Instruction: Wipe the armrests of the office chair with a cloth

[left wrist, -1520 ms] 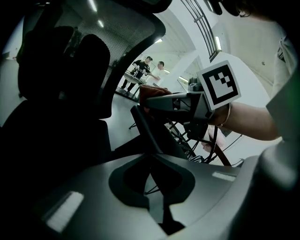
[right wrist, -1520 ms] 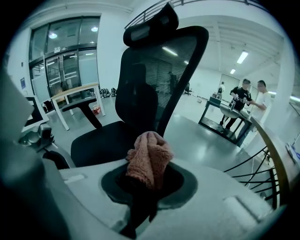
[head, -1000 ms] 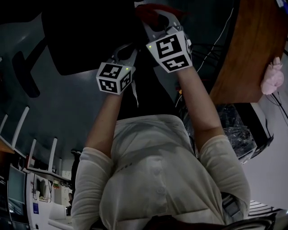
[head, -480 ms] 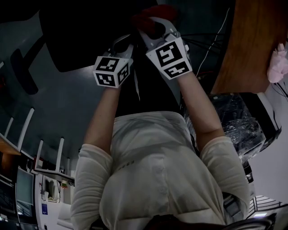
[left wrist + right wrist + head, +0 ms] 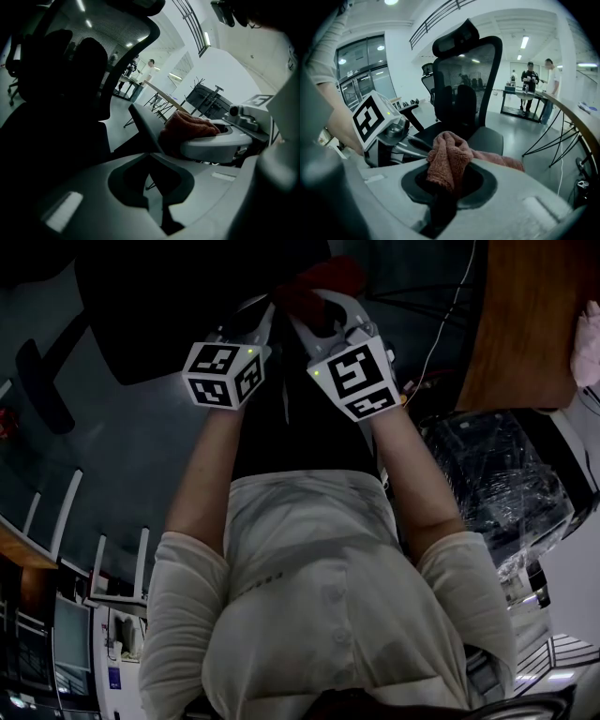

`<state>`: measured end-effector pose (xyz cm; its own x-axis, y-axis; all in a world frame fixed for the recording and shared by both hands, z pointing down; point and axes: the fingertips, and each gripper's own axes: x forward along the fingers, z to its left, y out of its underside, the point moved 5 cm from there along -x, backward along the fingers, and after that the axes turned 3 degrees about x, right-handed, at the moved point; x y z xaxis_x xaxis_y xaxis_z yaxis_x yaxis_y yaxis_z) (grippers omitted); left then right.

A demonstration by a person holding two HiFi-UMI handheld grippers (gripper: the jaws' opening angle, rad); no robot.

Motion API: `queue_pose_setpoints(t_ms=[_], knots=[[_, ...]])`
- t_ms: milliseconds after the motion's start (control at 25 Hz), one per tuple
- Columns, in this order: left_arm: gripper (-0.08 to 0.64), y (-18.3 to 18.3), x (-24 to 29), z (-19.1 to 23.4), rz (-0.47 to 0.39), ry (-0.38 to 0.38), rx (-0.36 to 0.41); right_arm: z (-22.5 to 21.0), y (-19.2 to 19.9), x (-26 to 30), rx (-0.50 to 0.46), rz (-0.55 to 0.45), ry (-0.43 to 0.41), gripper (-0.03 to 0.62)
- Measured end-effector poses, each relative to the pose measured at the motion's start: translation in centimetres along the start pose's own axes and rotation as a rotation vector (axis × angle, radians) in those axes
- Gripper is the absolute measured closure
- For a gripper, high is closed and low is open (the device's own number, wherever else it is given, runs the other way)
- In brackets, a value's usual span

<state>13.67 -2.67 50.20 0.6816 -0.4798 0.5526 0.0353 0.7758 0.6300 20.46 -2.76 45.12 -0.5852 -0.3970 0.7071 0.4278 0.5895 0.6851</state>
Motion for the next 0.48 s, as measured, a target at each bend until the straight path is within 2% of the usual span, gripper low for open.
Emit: queue_pose_setpoints(t_ms=[320,480], knots=[[0.557,-0.2,0.0,-0.3,0.020,0.015,0.074,3.0,2.8,-2.4,0.069,-0.023,0.021,0.541],[0.557,-0.1,0.0,-0.5,-0.011,0.015,0.060,4.2,3.9,-3.4,0.086,-0.027,0.031,0.541]])
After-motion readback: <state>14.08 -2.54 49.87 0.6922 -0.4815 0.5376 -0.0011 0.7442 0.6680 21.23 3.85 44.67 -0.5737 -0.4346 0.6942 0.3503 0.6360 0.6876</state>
